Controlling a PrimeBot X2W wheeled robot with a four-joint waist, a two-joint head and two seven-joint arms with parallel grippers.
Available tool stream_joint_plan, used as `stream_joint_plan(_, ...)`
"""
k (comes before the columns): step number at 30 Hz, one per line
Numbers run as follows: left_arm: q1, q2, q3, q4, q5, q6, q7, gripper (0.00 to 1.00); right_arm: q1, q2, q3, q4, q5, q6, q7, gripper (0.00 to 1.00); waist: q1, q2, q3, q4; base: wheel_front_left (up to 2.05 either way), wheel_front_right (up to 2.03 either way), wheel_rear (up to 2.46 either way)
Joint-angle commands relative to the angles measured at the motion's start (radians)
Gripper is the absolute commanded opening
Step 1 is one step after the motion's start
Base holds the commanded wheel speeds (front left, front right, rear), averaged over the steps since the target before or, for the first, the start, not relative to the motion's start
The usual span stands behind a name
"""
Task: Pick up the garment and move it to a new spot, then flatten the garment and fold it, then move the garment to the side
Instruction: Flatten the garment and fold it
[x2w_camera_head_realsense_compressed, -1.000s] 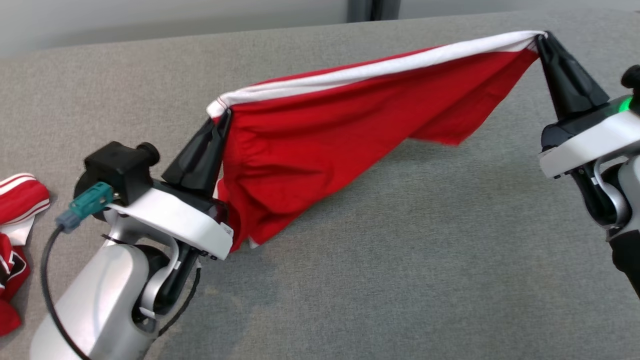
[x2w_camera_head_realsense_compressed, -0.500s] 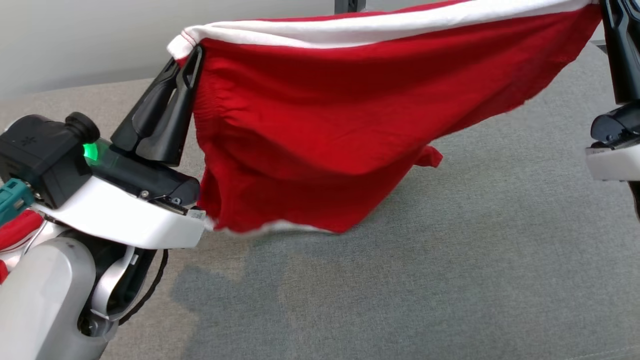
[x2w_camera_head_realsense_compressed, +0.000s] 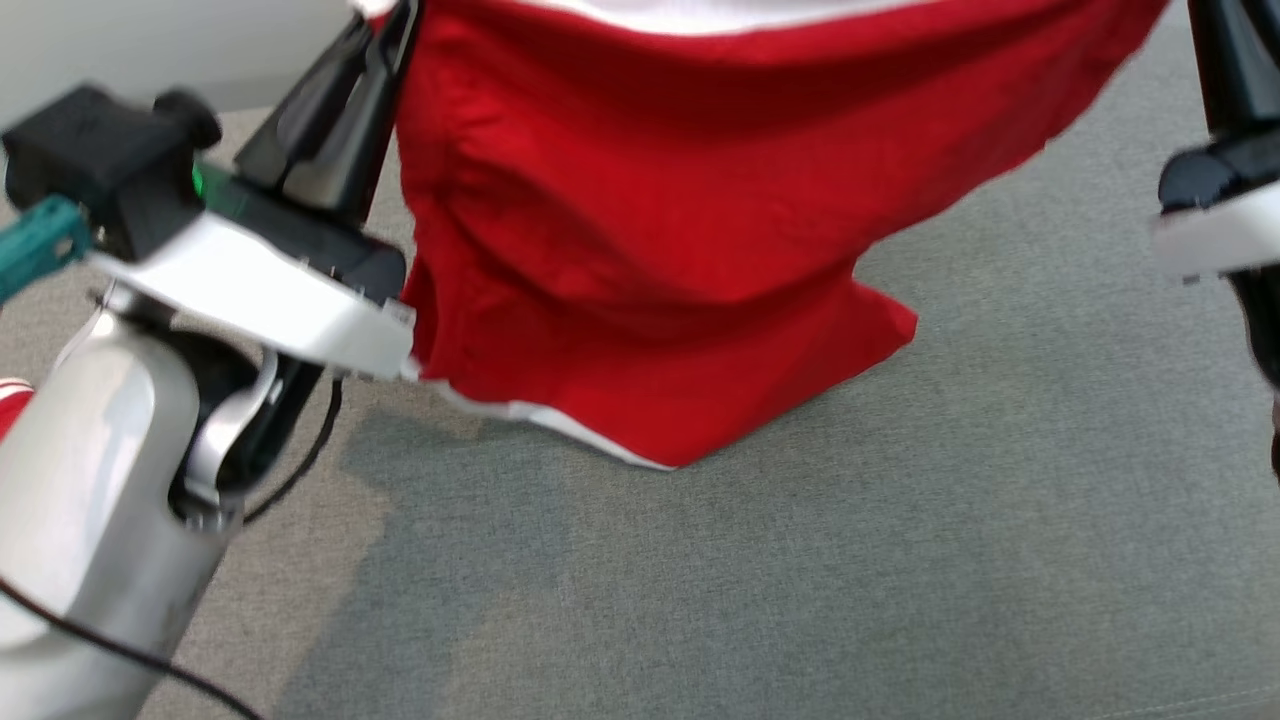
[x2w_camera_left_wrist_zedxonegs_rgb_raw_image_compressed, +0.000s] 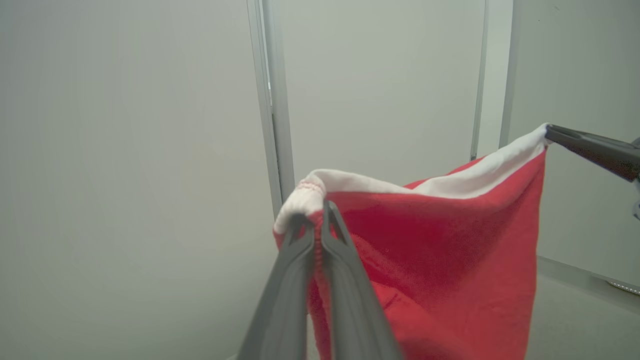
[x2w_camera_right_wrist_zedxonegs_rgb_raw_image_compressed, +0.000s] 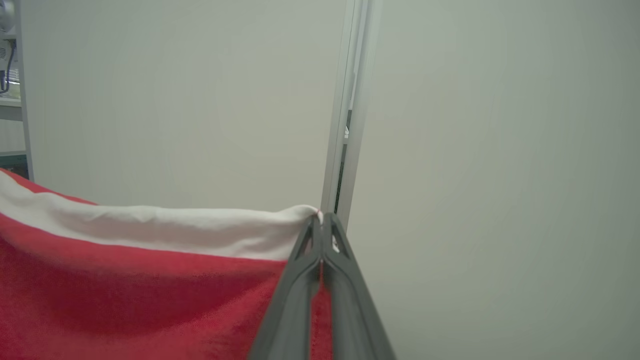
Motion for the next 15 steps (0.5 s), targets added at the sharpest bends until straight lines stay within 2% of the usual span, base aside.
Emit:
stream_joint_plan(1,-0.068,-0.012,-0.006,0.058,0.012,-0.027,-0.015,0.00,-0.064,-0.004,0.018,0.053,0.012,0.000,-0.018,0.00,0.0000,0.0000,0.023,0.010,0.00,0.00,0.00)
stream_joint_plan(7,-0.325,-0.098,-0.027,0.341,0.048,-0.107,-0.104,0.00,-0.332,-0.003,0.084,0.304,0.029,0.000,-0.121,0.00,0.0000,0.0000,0.061,0.031,0.00,0.00,0.00)
stream_joint_plan(15,-0.610,-0.212,-0.024,0.767,0.072,-0.158,-0.251,0.00,-0.633,0.073,0.160,0.698,0.057,0.000,-0.225,0.00,0.0000,0.0000,0.080,0.040,0.00,0.00,0.00)
